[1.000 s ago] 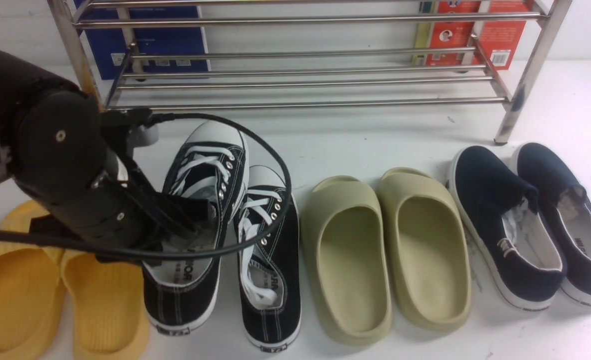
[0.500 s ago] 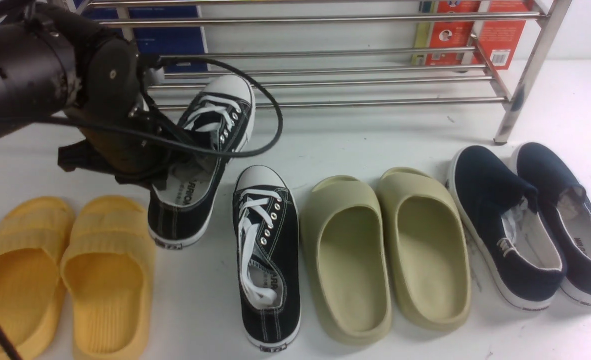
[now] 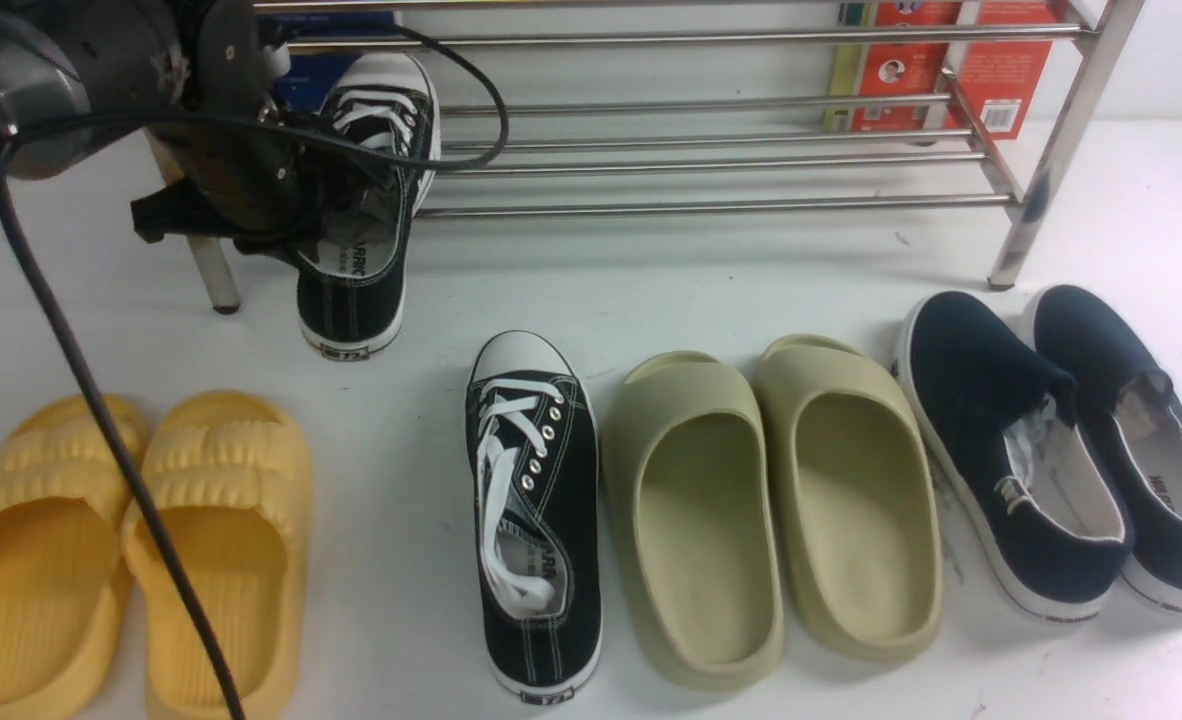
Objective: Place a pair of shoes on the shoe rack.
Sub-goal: Use the left arm to put a shoe into the shoe rack
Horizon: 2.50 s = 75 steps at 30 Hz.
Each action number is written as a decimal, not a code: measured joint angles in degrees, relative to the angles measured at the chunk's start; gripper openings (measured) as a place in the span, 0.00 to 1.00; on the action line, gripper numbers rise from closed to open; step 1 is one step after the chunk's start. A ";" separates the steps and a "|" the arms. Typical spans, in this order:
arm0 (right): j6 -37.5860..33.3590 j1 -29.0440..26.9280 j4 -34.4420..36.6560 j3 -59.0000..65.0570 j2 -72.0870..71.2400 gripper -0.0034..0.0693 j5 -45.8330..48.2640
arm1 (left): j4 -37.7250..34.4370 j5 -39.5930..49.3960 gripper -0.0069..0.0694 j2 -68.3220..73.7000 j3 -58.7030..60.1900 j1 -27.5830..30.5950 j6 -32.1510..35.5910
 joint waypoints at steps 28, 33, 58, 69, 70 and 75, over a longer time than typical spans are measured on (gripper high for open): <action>0.00 0.00 0.00 0.00 0.00 0.38 0.00 | -1.22 -7.12 0.07 9.62 -10.29 3.19 -0.05; 0.00 0.00 0.00 0.00 0.00 0.38 0.00 | -1.32 -8.00 0.07 9.62 -10.34 3.19 -0.05; 0.00 0.00 0.00 0.00 -0.02 0.38 0.00 | -3.75 -5.74 0.38 4.49 -10.58 3.17 -0.23; 0.00 0.00 0.00 0.00 -0.02 0.38 0.00 | -13.04 5.41 0.16 -10.59 0.88 0.99 9.77; 0.00 0.00 0.00 0.00 -0.02 0.38 0.00 | -13.16 4.08 0.11 -11.60 3.65 -0.18 10.01; 0.00 0.00 0.00 0.00 -0.02 0.38 0.00 | -14.02 -3.24 0.07 -10.58 12.34 -5.89 10.13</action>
